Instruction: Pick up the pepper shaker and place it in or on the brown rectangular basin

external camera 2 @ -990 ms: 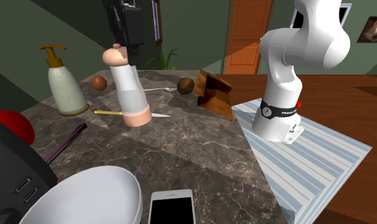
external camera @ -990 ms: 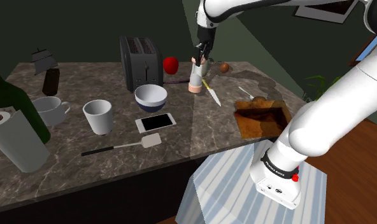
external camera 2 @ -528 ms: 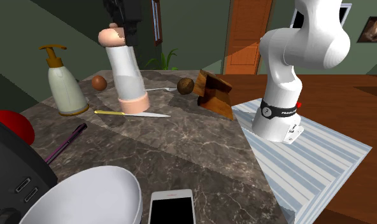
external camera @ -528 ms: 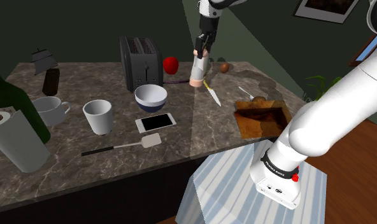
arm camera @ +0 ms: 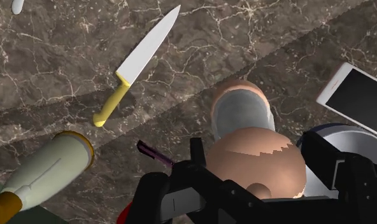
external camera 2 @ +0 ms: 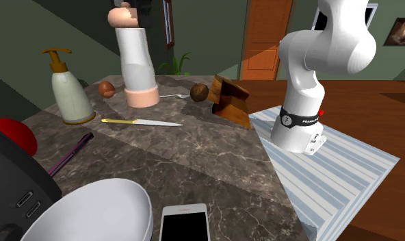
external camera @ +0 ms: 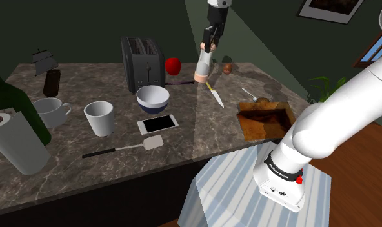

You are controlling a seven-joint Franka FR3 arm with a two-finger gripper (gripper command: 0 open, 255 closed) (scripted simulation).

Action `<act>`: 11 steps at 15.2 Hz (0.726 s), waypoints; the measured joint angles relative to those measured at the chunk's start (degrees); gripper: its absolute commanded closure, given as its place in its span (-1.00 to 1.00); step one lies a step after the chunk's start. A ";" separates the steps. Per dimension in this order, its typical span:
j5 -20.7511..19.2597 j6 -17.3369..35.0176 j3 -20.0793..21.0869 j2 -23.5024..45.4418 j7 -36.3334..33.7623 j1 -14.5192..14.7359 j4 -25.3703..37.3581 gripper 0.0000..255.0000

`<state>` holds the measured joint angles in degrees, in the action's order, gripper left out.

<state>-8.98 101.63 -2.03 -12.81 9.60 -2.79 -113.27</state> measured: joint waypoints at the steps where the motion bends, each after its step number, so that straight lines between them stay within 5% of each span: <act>1: -0.16 -0.39 -0.45 -1.87 0.76 -0.32 -1.38 1.00; 11: -3.04 -4.69 -5.13 -19.63 8.13 -3.53 -13.59 1.00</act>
<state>-12.02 96.95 -7.16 -32.44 17.74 -6.33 -126.86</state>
